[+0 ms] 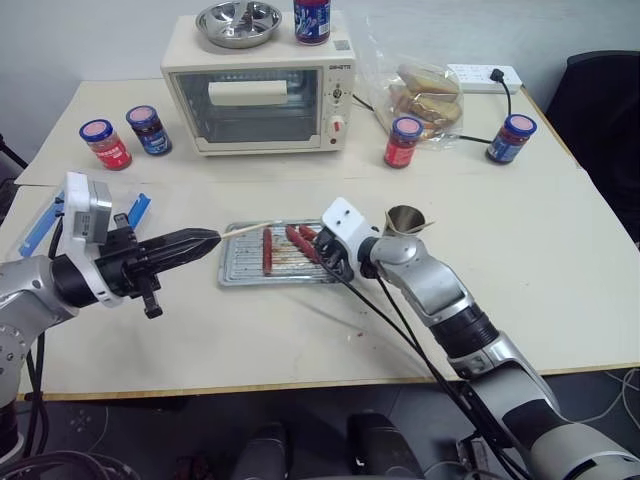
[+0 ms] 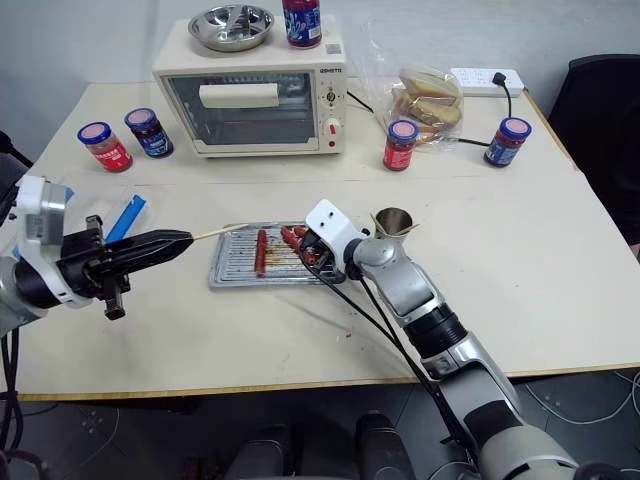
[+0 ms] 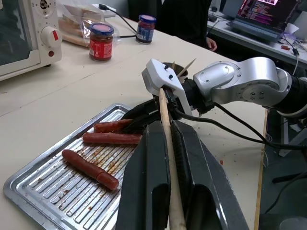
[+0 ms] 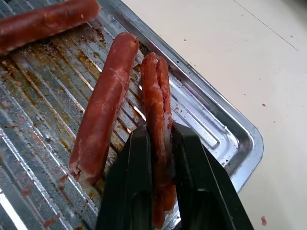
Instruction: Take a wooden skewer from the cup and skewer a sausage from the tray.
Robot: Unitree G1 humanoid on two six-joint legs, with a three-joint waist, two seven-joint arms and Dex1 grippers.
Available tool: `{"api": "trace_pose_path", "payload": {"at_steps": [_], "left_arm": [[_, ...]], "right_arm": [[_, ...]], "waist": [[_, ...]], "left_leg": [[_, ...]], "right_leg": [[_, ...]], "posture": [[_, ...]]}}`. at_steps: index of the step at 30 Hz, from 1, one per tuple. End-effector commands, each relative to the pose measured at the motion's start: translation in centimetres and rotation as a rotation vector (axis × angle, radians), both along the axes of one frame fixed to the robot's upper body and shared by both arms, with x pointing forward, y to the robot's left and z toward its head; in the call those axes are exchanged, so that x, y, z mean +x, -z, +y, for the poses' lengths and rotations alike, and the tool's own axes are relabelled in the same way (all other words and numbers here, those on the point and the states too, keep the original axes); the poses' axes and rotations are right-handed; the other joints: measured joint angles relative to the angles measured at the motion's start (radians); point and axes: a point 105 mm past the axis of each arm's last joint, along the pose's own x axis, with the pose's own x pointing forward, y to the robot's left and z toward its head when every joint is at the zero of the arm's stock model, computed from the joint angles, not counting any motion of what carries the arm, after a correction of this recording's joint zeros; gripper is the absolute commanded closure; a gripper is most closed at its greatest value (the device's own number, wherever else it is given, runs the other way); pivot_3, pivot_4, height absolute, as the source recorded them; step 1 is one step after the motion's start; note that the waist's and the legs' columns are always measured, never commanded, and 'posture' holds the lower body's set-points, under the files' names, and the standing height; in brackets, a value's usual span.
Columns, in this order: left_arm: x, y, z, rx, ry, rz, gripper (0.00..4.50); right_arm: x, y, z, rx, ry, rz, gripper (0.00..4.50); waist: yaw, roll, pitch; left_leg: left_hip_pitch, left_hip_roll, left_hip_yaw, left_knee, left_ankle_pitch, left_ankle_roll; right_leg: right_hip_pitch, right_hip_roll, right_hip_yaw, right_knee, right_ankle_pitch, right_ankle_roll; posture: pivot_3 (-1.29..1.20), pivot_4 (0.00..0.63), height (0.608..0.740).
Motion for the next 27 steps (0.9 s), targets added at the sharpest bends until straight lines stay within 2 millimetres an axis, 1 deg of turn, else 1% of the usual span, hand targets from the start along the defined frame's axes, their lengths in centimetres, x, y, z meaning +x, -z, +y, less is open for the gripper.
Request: {"api": "trace_pose_path", "payload": {"at_steps": [1, 6, 10, 13, 15, 18, 23, 27], "left_arm": [[0.0, -0.9, 0.1, 0.019, -0.001, -0.048, 4.50], [0.1, -0.9, 0.2, 0.025, 0.004, -0.046, 4.50], [0.2, -0.9, 0.3, 0.029, 0.011, -0.041, 4.50], [0.1, -0.7, 0.3, 0.047, 0.041, -0.024, 4.50], [0.3, -0.6, 0.3, 0.061, 0.070, -0.011, 4.50], [0.8, -0.4, 0.1, 0.079, 0.104, -0.002, 4.50], [1.5, -0.3, -0.4, 0.124, 0.195, 0.005, 4.50], [1.6, -0.4, -0.7, 0.163, 0.280, 0.018, 4.50]], "right_arm": [[-0.1, -0.3, 0.0, 0.020, -0.002, -0.003, 4.07], [-0.4, -0.1, -0.1, 0.048, -0.013, 0.037, 4.07], [-1.2, -0.9, 0.0, 0.142, -0.040, 0.135, 4.07], [-2.7, -2.2, 0.1, 0.231, -0.102, 0.250, 4.07], [-4.2, -3.6, 0.1, 0.293, -0.163, 0.331, 4.07], [-5.8, -4.9, -0.2, 0.324, -0.214, 0.405, 4.07], [-8.5, -7.2, -2.6, 0.333, -0.297, 0.499, 4.07], [-11.5, -8.2, -5.0, 0.332, -0.415, 0.629, 4.07]], "waist": [[0.000, 0.000, 0.000], [0.000, 0.000, 0.000], [0.001, 0.000, 0.000], [0.000, 0.000, 0.000], [0.001, 0.000, 0.000], [0.003, 0.000, 0.000], [0.006, 0.000, 0.000], [0.009, 0.000, 0.000]], "left_leg": [[0.000, 0.000, 0.000, 0.000, 0.000, 0.000], [0.000, 0.000, 0.000, 0.000, 0.000, 0.000], [0.000, 0.000, 0.000, 0.000, 0.000, 0.000], [0.000, 0.000, 0.000, 0.000, 0.000, 0.000], [0.000, 0.000, 0.000, 0.000, 0.000, 0.000], [0.000, 0.000, 0.000, 0.000, 0.000, 0.000], [0.000, -0.001, 0.000, 0.000, 0.000, 0.000], [-0.001, -0.001, 0.000, 0.000, -0.001, 0.001]], "right_leg": [[0.000, 0.000, 0.000, 0.000, 0.000, 0.000], [0.000, 0.000, 0.000, 0.000, 0.000, 0.000], [0.000, 0.000, 0.000, 0.000, 0.000, 0.000], [0.000, 0.000, 0.000, 0.000, 0.000, 0.000], [0.000, 0.000, 0.000, 0.000, 0.000, 0.000], [0.000, 0.000, 0.000, 0.000, 0.000, 0.000], [0.000, -0.001, 0.000, 0.000, 0.000, 0.000], [0.001, -0.002, 0.000, -0.002, 0.000, 0.000]], "posture": [[0.00, 0.150, 0.740], [0.00, 0.150, 0.740], [0.00, 0.150, 0.740], [0.00, 0.150, 0.740], [0.00, 0.150, 0.740], [0.00, 0.150, 0.740], [0.00, 0.150, 0.740], [0.00, 0.150, 0.740]]}}
